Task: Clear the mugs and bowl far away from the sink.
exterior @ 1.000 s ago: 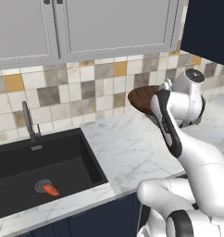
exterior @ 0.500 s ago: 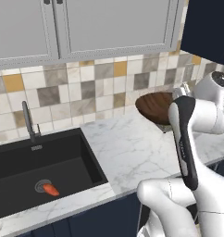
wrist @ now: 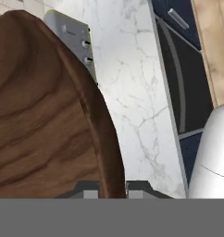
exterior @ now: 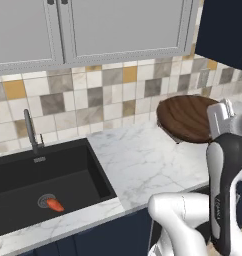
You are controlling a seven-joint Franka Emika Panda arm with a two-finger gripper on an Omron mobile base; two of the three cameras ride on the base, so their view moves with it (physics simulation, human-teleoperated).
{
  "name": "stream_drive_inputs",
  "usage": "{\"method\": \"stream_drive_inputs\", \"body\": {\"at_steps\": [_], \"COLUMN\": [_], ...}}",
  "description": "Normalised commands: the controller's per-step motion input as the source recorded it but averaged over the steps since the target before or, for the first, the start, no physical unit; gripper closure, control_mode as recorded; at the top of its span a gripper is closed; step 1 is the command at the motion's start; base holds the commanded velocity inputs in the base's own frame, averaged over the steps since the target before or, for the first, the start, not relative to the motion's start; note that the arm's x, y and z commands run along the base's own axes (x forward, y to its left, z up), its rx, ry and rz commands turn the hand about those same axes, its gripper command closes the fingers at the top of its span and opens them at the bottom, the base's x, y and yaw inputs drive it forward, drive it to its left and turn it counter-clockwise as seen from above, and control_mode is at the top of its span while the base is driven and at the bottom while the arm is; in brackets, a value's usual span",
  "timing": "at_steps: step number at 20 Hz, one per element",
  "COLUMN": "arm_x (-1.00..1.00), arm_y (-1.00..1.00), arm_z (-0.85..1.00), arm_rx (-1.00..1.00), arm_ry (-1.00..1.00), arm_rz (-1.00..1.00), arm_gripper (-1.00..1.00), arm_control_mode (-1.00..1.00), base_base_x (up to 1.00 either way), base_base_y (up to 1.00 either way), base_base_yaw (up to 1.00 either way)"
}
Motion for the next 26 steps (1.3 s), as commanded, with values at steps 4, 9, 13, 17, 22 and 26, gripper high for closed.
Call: {"method": "stream_drive_inputs", "body": {"at_steps": [4,9,13,17,22,26], "arm_x": [-0.71,-0.62,-0.3,0.0,0.0,0.0], "arm_y": [0.0,0.0,0.0,0.0,0.0,0.0], "arm_z": [0.36,0.28,0.12,0.0,0.0,0.0], "arm_rx": [0.0,0.0,0.0,0.0,0.0,0.0], "arm_ry": [-0.1,-0.01,0.0,0.0,0.0,0.0], "arm_rz": [0.0,0.0,0.0,0.0,0.0,0.0], "arm_gripper": [1.0,1.0,1.0,1.0,1.0,1.0], "arm_control_mode": [-1.0,-1.0,1.0,1.0,1.0,1.0], "base_base_x": [0.0,0.0,-0.29,-0.54,-0.17,0.0], "base_base_y": [0.0,0.0,-0.03,0.0,0.0,0.0], "base_base_yaw": [0.0,0.0,-0.12,-0.58,-0.93,-1.0]}}
